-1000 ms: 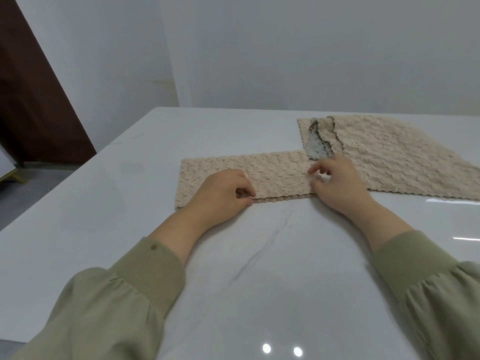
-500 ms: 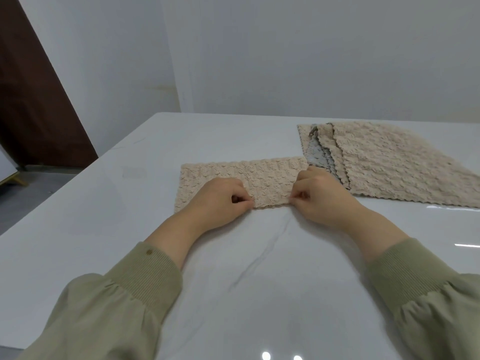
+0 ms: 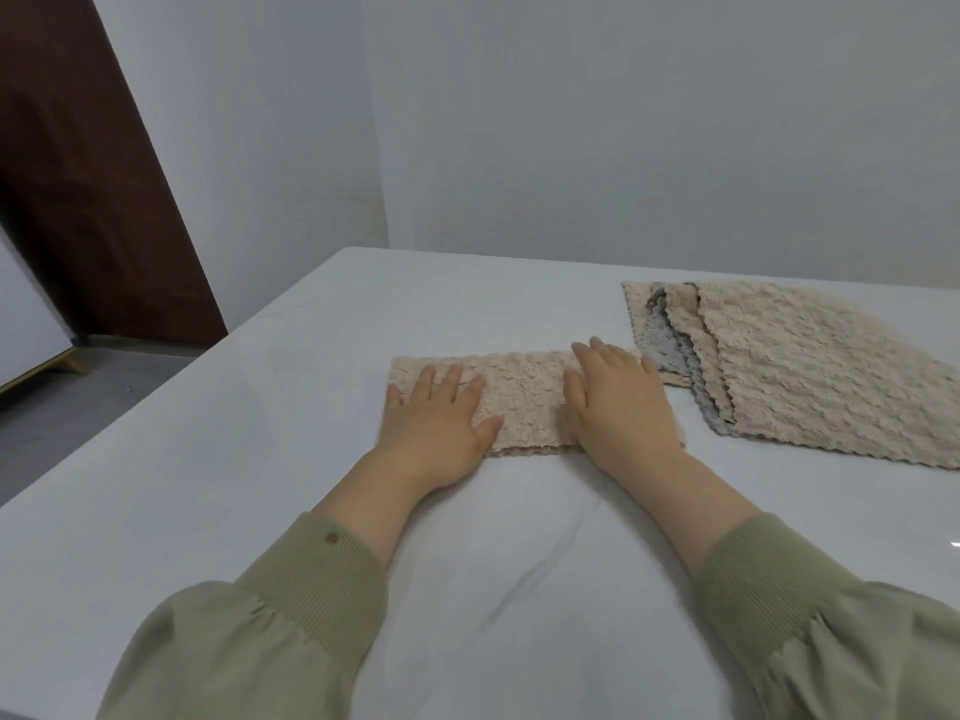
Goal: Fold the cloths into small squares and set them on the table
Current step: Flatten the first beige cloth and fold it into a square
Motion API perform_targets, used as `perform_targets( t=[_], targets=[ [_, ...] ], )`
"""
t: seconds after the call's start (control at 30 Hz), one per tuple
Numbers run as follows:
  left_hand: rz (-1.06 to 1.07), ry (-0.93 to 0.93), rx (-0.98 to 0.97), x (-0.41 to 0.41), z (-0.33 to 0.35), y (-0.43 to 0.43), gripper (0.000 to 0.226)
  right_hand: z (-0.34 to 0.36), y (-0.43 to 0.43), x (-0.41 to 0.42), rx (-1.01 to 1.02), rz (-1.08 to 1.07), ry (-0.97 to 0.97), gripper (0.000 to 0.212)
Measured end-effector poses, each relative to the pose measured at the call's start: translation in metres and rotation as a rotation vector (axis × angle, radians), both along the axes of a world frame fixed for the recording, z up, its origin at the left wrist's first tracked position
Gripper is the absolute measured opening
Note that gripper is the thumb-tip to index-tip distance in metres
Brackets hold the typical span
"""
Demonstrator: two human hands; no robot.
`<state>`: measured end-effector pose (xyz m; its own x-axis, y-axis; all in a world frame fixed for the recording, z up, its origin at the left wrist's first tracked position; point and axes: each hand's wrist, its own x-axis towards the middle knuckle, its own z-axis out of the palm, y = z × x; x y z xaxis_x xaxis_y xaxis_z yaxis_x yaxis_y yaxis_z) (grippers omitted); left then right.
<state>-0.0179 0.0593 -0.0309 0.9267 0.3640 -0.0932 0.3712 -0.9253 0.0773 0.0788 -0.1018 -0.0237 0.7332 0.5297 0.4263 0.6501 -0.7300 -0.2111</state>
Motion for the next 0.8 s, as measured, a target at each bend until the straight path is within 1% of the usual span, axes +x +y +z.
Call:
perform_targets(
  t=[0.03, 0.07, 0.13, 0.2, 0.33, 0.4, 0.43, 0.47, 0.53, 0.57, 0.6, 0.63, 0.7, 0.73, 0.8],
  targets=[
    [0.007, 0.002, 0.000, 0.000, 0.000, 0.000, 0.062, 0.002, 0.011, -0.003, 0.034, 0.041, -0.007, 0.047],
    [0.007, 0.003, -0.001, -0.001, 0.000, 0.000, 0.062, 0.002, 0.021, -0.004, 0.019, 0.081, 0.021, 0.047],
    [0.004, 0.002, -0.013, -0.001, 0.000, 0.001, 0.062, -0.004, 0.036, -0.001, -0.131, 0.112, 0.151, 0.050],
    [0.003, -0.007, -0.024, -0.001, 0.000, 0.002, 0.063, -0.007, 0.036, 0.012, -0.281, 0.054, 0.268, 0.053],
    [-0.005, -0.025, -0.045, -0.002, 0.000, 0.003, 0.063, -0.006, 0.018, 0.032, -0.356, -0.133, 0.331, 0.061],
    [0.005, -0.029, -0.046, -0.002, 0.000, 0.002, 0.063, -0.006, 0.013, 0.032, -0.335, -0.202, 0.302, 0.062],
    [0.017, -0.058, -0.044, -0.002, 0.000, 0.000, 0.062, -0.005, 0.013, 0.029, -0.308, -0.208, 0.261, 0.061],
    [0.036, -0.128, -0.049, -0.001, 0.002, -0.001, 0.058, -0.003, 0.014, 0.025, -0.264, -0.176, 0.203, 0.059],
    [0.088, -0.392, -0.067, -0.001, 0.009, -0.003, 0.041, 0.001, 0.019, 0.017, -0.119, -0.025, 0.058, 0.051],
    [0.107, -0.527, -0.058, -0.001, 0.012, -0.003, 0.036, 0.003, 0.021, 0.013, -0.028, 0.049, -0.005, 0.047],
    [0.109, -0.625, -0.037, 0.000, 0.014, -0.003, 0.035, 0.004, 0.023, 0.010, 0.047, 0.095, -0.041, 0.044],
    [0.093, -0.683, -0.009, 0.000, 0.015, -0.003, 0.034, 0.004, 0.025, 0.010, 0.083, 0.112, -0.048, 0.042],
    [0.031, -0.701, 0.065, 0.006, 0.016, -0.005, 0.036, 0.000, 0.027, 0.012, 0.023, 0.105, 0.009, 0.043],
    [0.000, -0.668, 0.107, 0.010, 0.015, -0.006, 0.037, -0.003, 0.028, 0.014, -0.049, 0.099, 0.050, 0.044],
    [-0.051, -0.540, 0.168, 0.022, 0.013, -0.007, 0.042, -0.007, 0.027, 0.016, -0.171, 0.093, 0.115, 0.045]
  ],
)
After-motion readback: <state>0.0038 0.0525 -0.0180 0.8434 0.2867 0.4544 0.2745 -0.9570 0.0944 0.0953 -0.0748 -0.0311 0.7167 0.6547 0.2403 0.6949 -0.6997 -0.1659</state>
